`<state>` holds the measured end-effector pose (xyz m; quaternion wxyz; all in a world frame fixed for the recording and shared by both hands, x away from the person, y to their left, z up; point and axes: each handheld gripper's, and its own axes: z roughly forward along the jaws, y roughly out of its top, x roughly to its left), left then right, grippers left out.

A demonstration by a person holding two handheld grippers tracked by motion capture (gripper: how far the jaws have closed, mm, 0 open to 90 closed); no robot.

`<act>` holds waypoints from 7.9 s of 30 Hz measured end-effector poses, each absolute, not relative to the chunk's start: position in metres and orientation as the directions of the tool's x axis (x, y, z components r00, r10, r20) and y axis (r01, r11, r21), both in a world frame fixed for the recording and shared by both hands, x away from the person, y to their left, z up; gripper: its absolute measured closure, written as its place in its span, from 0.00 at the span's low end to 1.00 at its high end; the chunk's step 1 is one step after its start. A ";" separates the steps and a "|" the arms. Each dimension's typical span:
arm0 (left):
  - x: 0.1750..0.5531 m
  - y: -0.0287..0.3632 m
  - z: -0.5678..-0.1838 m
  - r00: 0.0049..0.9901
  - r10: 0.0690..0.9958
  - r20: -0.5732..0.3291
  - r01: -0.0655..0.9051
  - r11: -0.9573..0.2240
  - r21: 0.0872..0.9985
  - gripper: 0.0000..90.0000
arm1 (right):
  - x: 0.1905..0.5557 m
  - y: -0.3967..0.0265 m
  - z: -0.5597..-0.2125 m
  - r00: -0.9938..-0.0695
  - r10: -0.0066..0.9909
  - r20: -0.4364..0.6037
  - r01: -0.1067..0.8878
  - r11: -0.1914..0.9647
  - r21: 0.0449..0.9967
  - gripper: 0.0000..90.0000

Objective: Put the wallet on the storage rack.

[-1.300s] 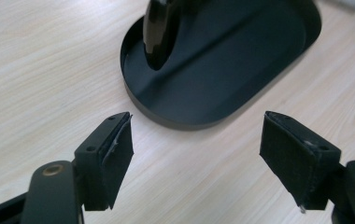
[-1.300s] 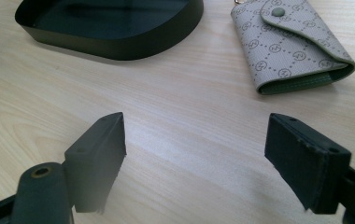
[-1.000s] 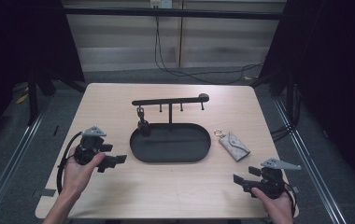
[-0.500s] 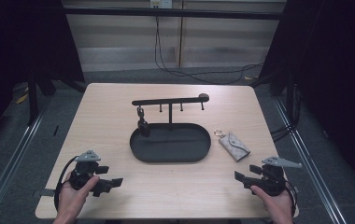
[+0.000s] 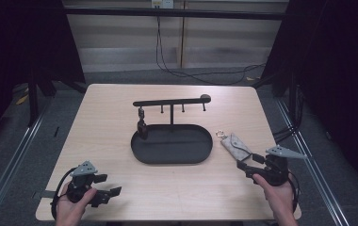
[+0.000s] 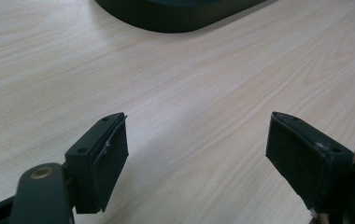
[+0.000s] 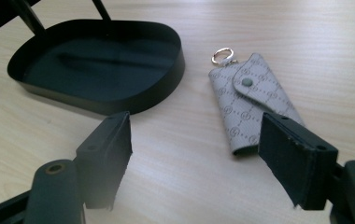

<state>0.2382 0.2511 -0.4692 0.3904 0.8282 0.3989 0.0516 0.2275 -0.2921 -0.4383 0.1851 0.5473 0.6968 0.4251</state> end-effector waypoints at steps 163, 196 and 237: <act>0.241 0.251 -0.473 0.693 0.651 -0.308 0.649 -0.379 0.659 0.22 | 0.397 -0.250 -0.374 -0.314 0.948 0.057 0.941 0.303 0.150 0.36; 0.241 0.250 -0.473 0.700 0.646 -0.304 0.646 -0.392 0.655 0.22 | 0.404 -0.207 -0.367 -0.345 0.890 0.297 0.922 0.262 0.284 0.36; 0.241 0.252 -0.473 0.705 0.638 -0.310 0.643 -0.393 0.657 0.22 | 0.408 -0.182 -0.446 -0.282 0.872 0.400 0.932 0.150 0.331 0.36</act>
